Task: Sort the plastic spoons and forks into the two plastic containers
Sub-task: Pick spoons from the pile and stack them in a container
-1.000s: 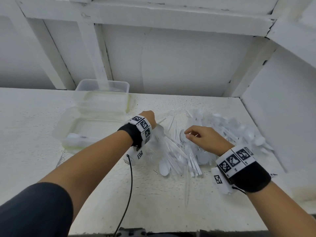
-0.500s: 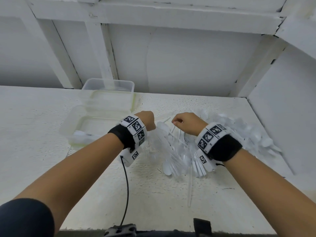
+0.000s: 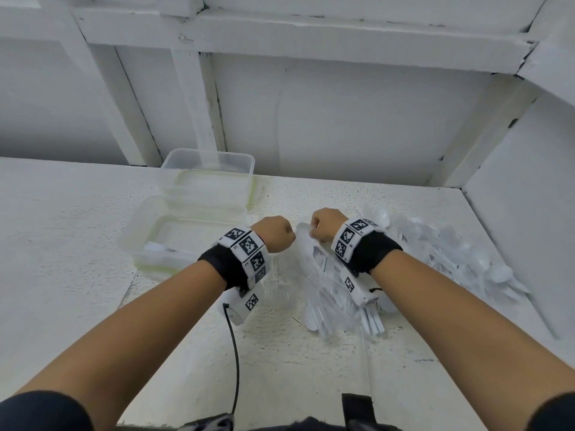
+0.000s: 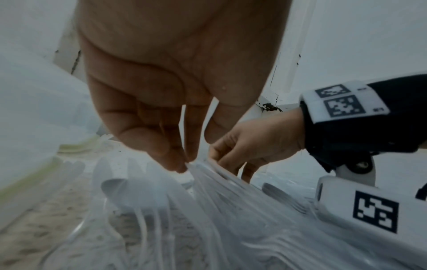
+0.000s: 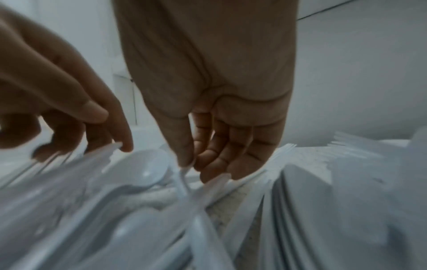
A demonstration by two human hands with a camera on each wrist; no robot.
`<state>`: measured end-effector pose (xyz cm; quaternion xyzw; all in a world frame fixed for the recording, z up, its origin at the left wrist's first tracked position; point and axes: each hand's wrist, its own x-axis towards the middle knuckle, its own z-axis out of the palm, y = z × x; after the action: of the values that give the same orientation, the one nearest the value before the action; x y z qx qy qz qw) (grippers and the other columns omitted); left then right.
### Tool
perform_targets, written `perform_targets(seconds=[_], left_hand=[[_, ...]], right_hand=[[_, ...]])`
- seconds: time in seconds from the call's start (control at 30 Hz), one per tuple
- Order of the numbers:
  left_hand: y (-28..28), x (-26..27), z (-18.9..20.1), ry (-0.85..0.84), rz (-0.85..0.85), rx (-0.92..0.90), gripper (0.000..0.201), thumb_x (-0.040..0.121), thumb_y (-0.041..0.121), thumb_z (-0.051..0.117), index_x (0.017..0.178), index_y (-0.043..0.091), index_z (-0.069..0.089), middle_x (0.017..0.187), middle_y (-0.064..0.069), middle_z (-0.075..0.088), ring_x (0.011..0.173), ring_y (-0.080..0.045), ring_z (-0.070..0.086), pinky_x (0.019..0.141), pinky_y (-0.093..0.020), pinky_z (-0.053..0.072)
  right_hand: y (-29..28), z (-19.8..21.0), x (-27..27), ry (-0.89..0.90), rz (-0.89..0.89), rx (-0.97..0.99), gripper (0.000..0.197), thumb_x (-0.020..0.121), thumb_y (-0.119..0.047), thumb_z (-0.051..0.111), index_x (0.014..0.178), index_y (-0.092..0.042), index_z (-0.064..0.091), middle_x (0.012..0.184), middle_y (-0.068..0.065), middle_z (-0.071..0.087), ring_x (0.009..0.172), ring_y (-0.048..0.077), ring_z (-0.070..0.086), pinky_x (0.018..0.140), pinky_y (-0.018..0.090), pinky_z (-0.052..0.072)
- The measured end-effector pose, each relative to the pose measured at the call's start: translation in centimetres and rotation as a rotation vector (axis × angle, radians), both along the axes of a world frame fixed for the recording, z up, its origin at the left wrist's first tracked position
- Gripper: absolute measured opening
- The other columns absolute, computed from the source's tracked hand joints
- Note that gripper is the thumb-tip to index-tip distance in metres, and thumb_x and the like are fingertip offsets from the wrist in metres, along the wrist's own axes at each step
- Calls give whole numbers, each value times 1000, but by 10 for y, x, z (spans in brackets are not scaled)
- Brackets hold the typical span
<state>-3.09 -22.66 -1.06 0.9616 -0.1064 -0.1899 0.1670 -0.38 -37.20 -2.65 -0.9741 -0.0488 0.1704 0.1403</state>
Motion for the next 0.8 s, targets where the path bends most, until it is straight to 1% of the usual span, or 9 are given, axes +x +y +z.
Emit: perform_targets(seconds=[0.07, 0.17, 0.27, 0.33, 0.4, 0.47, 0.57, 0.7, 0.8], left_hand=[[-3, 5, -1, -51, 23, -8, 25, 97, 23, 37, 94, 8, 57, 98, -9, 57, 84, -20, 49, 73, -25, 38], [-14, 15, -4, -53, 42, 40, 33, 98, 28, 37, 73, 9, 49, 88, -7, 53, 80, -22, 50, 68, -27, 37], [-30, 21, -7, -19, 24, 105, 35, 97, 32, 42, 74, 6, 49, 81, -5, 51, 81, -24, 53, 60, -26, 37], [-37, 25, -14, 10, 7, 134, 35, 94, 31, 48, 66, 11, 42, 72, -2, 48, 79, -23, 52, 54, -24, 35], [-40, 28, -21, 39, -9, 143, 32, 91, 25, 51, 63, 15, 40, 74, -2, 52, 78, -21, 51, 60, -25, 38], [-41, 31, -22, 47, -13, 107, 20, 90, 19, 52, 71, 14, 48, 87, -5, 55, 80, -20, 49, 67, -26, 39], [-37, 31, -13, -34, 106, -150, 9, 93, 17, 46, 95, 10, 51, 90, -3, 51, 84, -20, 46, 71, -27, 36], [-20, 33, 17, -217, 349, -569, 11, 94, 19, 42, 86, 13, 39, 73, 3, 45, 78, -20, 45, 56, -24, 32], [-5, 37, 38, -291, 445, -763, 8, 94, 16, 43, 97, 10, 38, 80, 3, 45, 72, -14, 46, 61, -24, 37]], right_hand=[[-7, 9, 1, -110, -111, 141, 5, 95, -12, 42, 93, -10, 46, 89, 10, 57, 79, 24, 55, 64, 31, 41], [-13, 23, 1, -290, -313, 513, 10, 101, -19, 32, 99, -11, 37, 93, 13, 61, 80, 26, 66, 62, 29, 48], [-16, 37, -5, -462, -430, 823, 8, 102, -20, 29, 103, -13, 32, 83, 11, 61, 64, 19, 64, 59, 25, 51], [-18, 41, -9, -557, -461, 919, 12, 103, -22, 27, 109, -13, 32, 72, 7, 57, 54, 16, 61, 58, 29, 53], [-20, 40, -12, -615, -470, 942, 15, 103, -23, 27, 113, -15, 34, 70, 4, 53, 49, 15, 55, 54, 32, 52], [-23, 40, -13, -623, -464, 874, 19, 101, -25, 31, 117, -15, 36, 77, 2, 52, 54, 13, 50, 54, 34, 49], [-33, 41, -12, -444, -385, 750, 24, 96, -19, 45, 118, -14, 36, 78, -3, 48, 61, 9, 46, 52, 22, 37], [-42, 40, -13, -191, -92, 230, 6, 90, -8, 46, 94, -12, 48, 75, 2, 48, 66, 16, 46, 50, 20, 31], [-35, 34, -16, -17, 132, -43, 17, 88, -7, 53, 72, -12, 52, 68, -3, 44, 64, 14, 46, 52, 18, 30]])
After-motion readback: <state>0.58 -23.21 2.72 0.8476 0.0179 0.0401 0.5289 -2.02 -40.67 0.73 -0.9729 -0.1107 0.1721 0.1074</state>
